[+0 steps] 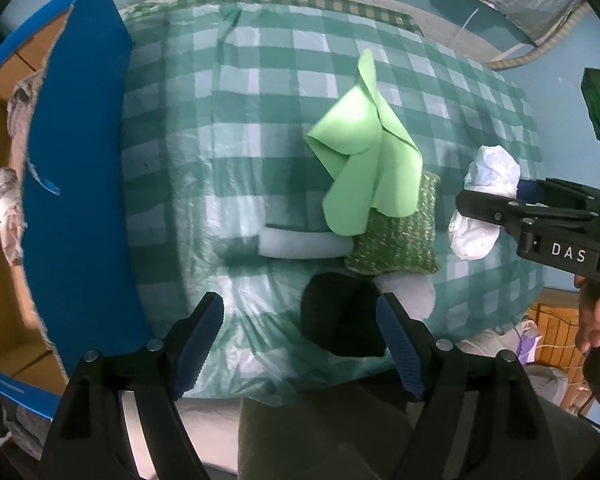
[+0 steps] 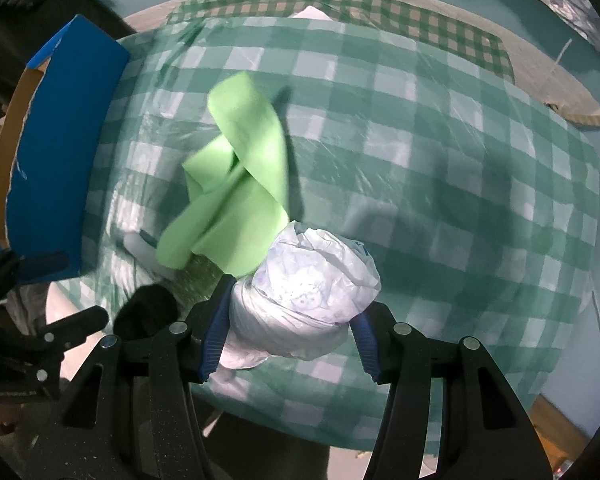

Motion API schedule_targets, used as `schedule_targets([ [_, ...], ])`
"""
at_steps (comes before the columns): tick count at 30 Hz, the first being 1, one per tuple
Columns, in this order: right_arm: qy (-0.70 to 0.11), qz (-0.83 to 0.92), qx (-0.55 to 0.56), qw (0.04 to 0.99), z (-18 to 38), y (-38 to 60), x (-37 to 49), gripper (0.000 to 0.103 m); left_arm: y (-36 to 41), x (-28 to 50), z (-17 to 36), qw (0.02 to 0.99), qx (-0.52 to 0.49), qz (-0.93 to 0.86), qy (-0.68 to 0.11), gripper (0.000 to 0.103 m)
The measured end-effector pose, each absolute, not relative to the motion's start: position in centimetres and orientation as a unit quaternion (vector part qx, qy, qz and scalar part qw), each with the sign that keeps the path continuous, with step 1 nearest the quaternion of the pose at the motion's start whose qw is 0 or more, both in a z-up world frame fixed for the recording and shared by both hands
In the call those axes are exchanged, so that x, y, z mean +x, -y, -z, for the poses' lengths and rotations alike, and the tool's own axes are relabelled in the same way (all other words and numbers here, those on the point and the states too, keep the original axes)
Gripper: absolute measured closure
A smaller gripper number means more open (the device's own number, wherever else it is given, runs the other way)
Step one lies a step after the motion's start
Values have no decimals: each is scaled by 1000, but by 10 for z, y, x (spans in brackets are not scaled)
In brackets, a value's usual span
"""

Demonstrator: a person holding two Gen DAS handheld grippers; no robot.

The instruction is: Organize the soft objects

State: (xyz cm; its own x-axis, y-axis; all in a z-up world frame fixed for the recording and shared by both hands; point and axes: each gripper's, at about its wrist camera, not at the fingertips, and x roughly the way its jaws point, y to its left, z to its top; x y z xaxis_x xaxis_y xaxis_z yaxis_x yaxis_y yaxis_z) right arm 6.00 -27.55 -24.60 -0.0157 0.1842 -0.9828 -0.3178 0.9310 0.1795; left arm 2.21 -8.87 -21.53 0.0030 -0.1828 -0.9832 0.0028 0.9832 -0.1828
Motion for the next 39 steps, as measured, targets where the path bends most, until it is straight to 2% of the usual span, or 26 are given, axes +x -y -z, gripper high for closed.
schedule_targets([
  [21,-698,-171,-34,694,251,308,42,48,118,18,268,665,-88,66,-739,22],
  [24,-698,-173,-37,693,252,306,40,48,119,18,273,665,-91,67,-739,41],
  [28,-696,-177,-39,694,251,304,40,48,127,16,277,664,-72,69,-741,53],
  [39,-684,-193,-49,702,237,292,44,48,124,15,247,689,-56,59,-721,55],
])
